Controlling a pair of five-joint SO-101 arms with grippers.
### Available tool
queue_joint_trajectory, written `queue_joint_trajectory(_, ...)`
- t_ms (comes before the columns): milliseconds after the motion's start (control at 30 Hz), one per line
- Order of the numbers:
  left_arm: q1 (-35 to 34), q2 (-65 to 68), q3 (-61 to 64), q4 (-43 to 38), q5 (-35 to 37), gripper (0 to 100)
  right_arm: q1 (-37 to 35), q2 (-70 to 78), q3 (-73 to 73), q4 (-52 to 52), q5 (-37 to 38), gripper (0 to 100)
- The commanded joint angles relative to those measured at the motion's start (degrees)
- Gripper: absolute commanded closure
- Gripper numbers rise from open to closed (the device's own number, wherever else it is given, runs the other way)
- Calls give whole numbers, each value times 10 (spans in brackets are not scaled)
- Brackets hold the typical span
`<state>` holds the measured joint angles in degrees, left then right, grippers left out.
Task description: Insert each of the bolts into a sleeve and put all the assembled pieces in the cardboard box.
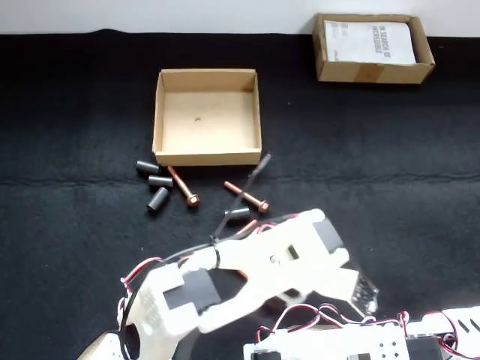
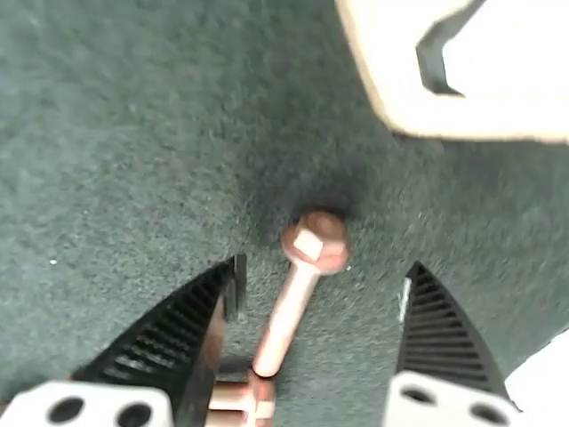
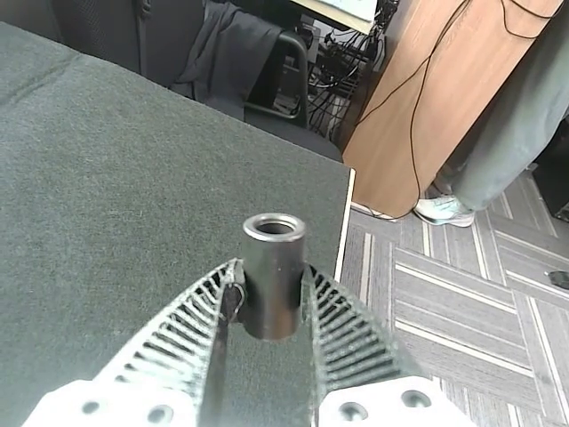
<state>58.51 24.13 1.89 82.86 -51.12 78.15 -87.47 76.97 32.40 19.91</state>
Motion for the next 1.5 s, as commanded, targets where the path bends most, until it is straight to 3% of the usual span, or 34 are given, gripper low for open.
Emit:
queue_joint_trajectory(0, 7, -3, -10, -16, 64, 721, -4, -7, -10, -14, 7, 991)
queue_joint_trajectory(200, -17, -2, -6, -15, 77, 798, -11, -5, -38, -15, 7, 991)
queue_joint_trajectory(433, -30, -2, -4, -14, 79, 802, -25, -4, -73, -15, 4, 991)
queue_joint_trajectory(767, -41, -3, 3, -18, 83, 894, -64, -4, -98, -15, 4, 991)
queue_joint_trajectory(1033, -73, -8, -57, -28, 156, 950, -69, -5, -93, -14, 4, 991)
queue_joint_trajectory(1200, -107, -8, -114, -25, 192, 992, -112, -7, -75, 9, -4, 991)
queue_joint_trajectory(1467, -153, -8, -157, -2, 194, 992, -237, -7, -74, 109, -98, 991)
